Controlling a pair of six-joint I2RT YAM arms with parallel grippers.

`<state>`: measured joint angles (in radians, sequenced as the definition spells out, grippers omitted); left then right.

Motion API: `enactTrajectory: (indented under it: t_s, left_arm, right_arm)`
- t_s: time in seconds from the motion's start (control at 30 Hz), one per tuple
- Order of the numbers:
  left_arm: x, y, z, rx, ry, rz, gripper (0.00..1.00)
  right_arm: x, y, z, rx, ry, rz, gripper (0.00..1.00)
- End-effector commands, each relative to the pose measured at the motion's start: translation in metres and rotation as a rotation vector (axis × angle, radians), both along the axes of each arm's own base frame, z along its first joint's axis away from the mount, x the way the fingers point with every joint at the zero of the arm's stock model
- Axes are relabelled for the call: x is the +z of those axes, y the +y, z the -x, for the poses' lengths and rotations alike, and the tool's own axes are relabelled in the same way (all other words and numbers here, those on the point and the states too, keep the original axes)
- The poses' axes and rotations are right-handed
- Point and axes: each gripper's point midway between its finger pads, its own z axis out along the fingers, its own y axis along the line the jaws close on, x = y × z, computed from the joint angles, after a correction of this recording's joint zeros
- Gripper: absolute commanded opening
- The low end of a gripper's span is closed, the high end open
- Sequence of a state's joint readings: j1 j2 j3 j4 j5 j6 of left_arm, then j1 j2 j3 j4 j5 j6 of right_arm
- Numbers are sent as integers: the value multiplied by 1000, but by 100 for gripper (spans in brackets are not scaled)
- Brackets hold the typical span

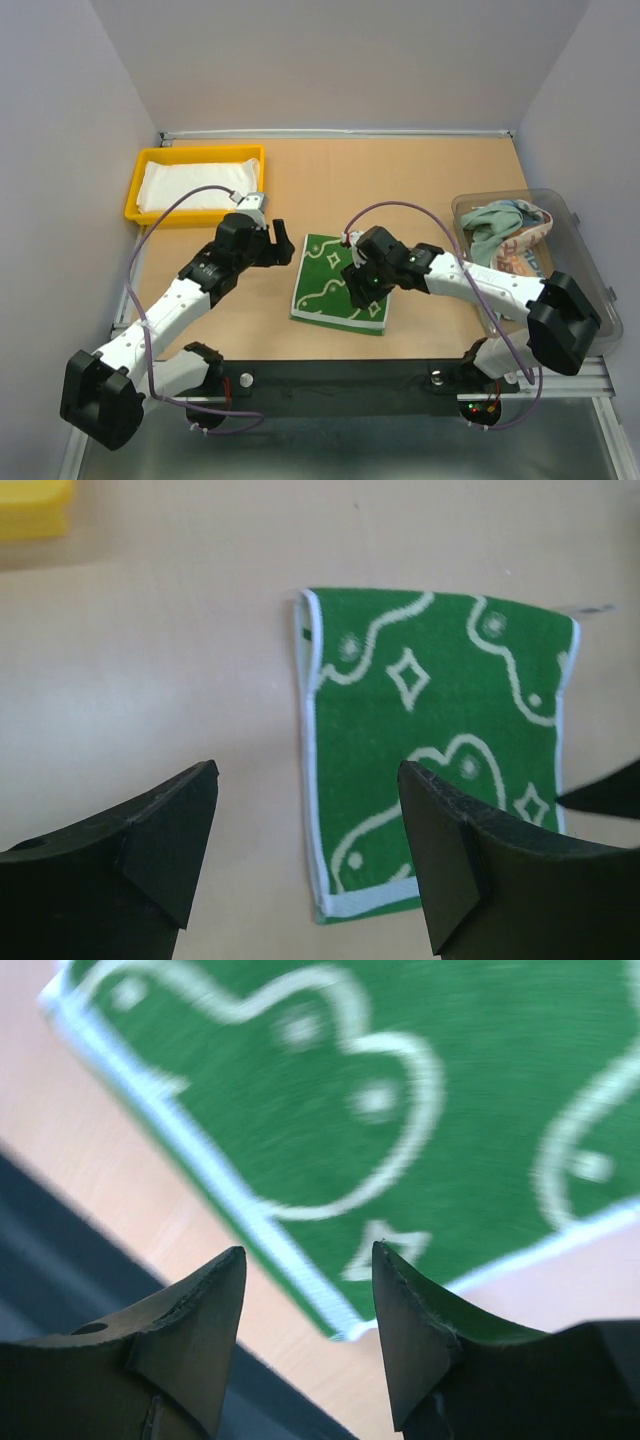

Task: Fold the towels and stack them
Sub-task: Fold the towel

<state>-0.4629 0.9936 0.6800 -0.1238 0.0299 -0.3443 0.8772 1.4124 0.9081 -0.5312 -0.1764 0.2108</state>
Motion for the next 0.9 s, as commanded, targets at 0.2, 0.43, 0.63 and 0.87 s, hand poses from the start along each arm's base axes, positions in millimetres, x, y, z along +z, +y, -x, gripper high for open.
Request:
enactTrajectory:
  t_s: [0.2,0.43,0.63,0.87]
  left_arm:
    - [-59,-47,53,-49,220,126,77]
    - [-66,-59,39,-35,205,122,69]
    - [-38,-66,-15,27,78,108,71]
    - [-35,-83,-70,15,95,132,76]
  right_arm:
    - [4,-66,-71,-569,-163,46,53]
    - [5,-81,-105,-669,-229,-31,50]
    - [18,-90,-146,-756,-239,-131,47]
    - [21,-87,-171,-837,-196,-263,48]
